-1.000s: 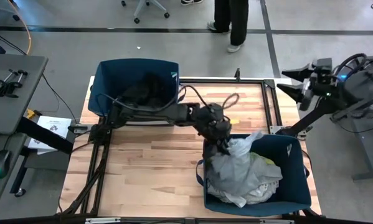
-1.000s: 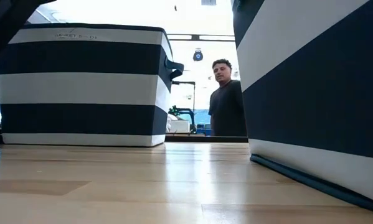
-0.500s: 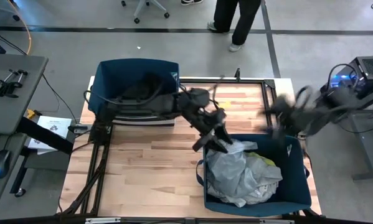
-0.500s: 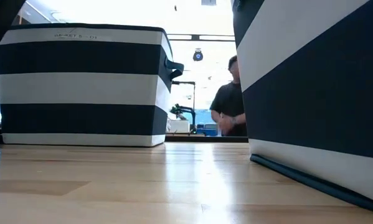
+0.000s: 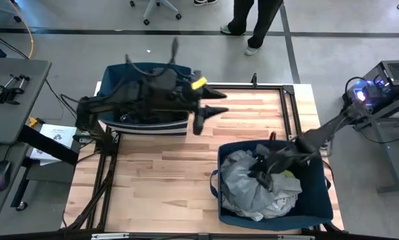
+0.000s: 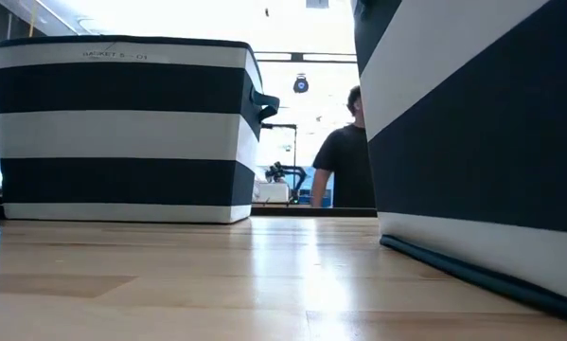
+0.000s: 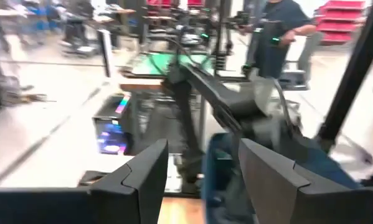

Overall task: Sort clothes
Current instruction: Put the gray shirt into the bottom blue laundry bin, then move the bottom blue laundry bin to the top right of the table

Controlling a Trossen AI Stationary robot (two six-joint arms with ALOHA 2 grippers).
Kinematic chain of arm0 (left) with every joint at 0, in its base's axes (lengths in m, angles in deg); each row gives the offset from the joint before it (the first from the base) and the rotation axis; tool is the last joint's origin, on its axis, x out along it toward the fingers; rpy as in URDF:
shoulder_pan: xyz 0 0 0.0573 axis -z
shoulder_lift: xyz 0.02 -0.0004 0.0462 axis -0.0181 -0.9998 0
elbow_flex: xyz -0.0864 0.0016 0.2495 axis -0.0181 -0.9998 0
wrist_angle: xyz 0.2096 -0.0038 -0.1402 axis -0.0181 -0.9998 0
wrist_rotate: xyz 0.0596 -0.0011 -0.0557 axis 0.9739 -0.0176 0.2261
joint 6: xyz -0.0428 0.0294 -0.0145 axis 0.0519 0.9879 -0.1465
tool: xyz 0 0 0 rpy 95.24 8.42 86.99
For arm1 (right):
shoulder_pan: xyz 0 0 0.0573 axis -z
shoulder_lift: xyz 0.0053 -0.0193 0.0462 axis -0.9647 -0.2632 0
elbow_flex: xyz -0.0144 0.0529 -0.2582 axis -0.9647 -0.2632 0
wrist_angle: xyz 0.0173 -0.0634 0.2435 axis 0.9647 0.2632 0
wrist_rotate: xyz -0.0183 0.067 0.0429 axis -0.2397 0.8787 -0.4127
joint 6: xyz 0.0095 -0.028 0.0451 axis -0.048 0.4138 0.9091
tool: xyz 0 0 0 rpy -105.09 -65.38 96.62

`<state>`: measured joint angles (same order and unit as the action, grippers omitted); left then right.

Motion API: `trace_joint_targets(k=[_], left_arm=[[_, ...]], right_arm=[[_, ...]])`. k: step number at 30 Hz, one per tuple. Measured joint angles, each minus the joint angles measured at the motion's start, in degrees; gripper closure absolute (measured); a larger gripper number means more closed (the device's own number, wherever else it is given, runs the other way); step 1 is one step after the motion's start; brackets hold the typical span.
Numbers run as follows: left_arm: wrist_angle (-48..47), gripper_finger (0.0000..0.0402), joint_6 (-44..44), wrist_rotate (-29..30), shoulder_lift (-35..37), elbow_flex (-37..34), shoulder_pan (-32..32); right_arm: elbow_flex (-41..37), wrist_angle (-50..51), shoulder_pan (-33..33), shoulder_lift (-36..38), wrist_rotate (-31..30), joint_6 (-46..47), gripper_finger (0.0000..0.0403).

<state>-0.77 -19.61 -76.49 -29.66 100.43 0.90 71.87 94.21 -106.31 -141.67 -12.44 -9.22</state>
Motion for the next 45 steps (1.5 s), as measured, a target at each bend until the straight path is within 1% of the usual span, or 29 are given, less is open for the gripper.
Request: trace_joint_targets(k=[3, 6, 9, 11, 13, 15, 17, 19, 21, 23, 25, 28, 31, 33, 35, 37, 39, 41, 43, 45], left_arm=[[-3.08, 0.022, 1.32, 2.79, 2.1, 0.0, 0.02], [-7.14, 0.022, 1.36, 3.44, 3.39, 0.0, 0.02], [-11.03, 0.022, 1.38, 3.45, 3.96, 0.0, 0.04], [-13.5, 0.022, 1.39, 3.48, 4.3, -0.01, 0.13], [-16.21, 0.022, 1.42, 3.48, 4.84, -0.04, 0.15], [-19.14, 0.022, 1.43, 3.48, 5.59, -0.04, 0.15], [-22.97, 0.022, 1.87, 3.48, 6.58, -0.04, 0.13], [-26.95, 0.022, 3.46, 3.49, 7.88, -0.04, -0.01], [-30.47, 0.022, 5.07, 4.44, 9.32, -0.05, -0.04], [-32.63, 0.022, 6.51, 7.16, 11.09, -0.58, -0.04], [-33.44, 0.022, 7.59, 9.89, 13.11, -2.36, -0.04], [-32.91, 0.022, 8.41, 11.99, 17.03, -6.52, -0.11], [-32.17, 0.022, 8.92, 12.97, 21.14, -11.81, -0.3], [-31.8, 0.022, 9.27, 13.53, 23.6, -15.64, -0.63], [-31.11, 0.022, 9.14, 13.75, 25.93, -19.55, -0.95], [-29.87, 0.022, 8.66, 13.78, 28.12, -23.27, -1.22], [-29.22, 0.022, 7.7, 13.84, 30.13, -26.55, -1.2], [-28.56, 0.022, 7.01, 13.55, 31.84, -29.57, -1.18], [-27.84, 0.022, 6.76, 12.6, 32.98, -32.23, -1.18], [-26.24, 0.022, 6.77, 11.45, 33.94, -34.63, -1.18]], right_arm=[[-7.19, -6.6, -0.74, -1.44, 2.23, 5.91, 0.0328], [-13.53, -13.17, -2.43, -3.73, 2.9, 11.58, 0.037], [-17.66, -16.88, -3.59, -6.06, 2.27, 18.17, 0.0393], [-18.61, -17.55, -3.63, -6.75, 2.33, 22.11, 0.0397], [-18.9, -17.97, -3.56, -7.03, 2.02, 25.69, 0.0393], [-18.64, -18.46, -2.99, -7.05, 1.9, 27.44, 0.0374], [-17.67, -18.26, -2.08, -7.14, 2.53, 28.55, 0.0342], [-16.48, -18.11, -0.68, -7.18, 4.34, 28.53, 0.0302], [-14.67, -17.96, 0.77, -6.96, 7.93, 24.8, 0.0264], [-10.61, -17.9, 1.66, -6.85, 10.97, 19.91, 0.024], [-4.24, -16.07, 1.97, -6.74, 11.93, 16.61, 0.0232], [8.59, -5.49, 1.97, -8.46, 11.57, 10.57, 0.0235], [22.39, 4.79, 1.03, -13.37, 11.17, 1.07, 0.0244], [30.95, 7.39, -0.35, -17.61, 11.21, -5.25, 0.0246], [38.18, 9.47, -2.03, -22.2, 11.28, -8.76, 0.0246], [44.47, 12.57, -3.47, -27.12, 11.6, -9.8, 0.0244], [49.86, 17.08, -4.46, -31.74, 15.12, -8.62, 0.0235], [54.53, 20.54, -5.26, -35.89, 20.85, -7.86, 0.0221], [58.27, 21.98, -6.09, -39.5, 25.42, -7.36, 0.0202], [61.17, 21.95, -7.22, -42.41, 28.25, -7.77, 0.0182]])
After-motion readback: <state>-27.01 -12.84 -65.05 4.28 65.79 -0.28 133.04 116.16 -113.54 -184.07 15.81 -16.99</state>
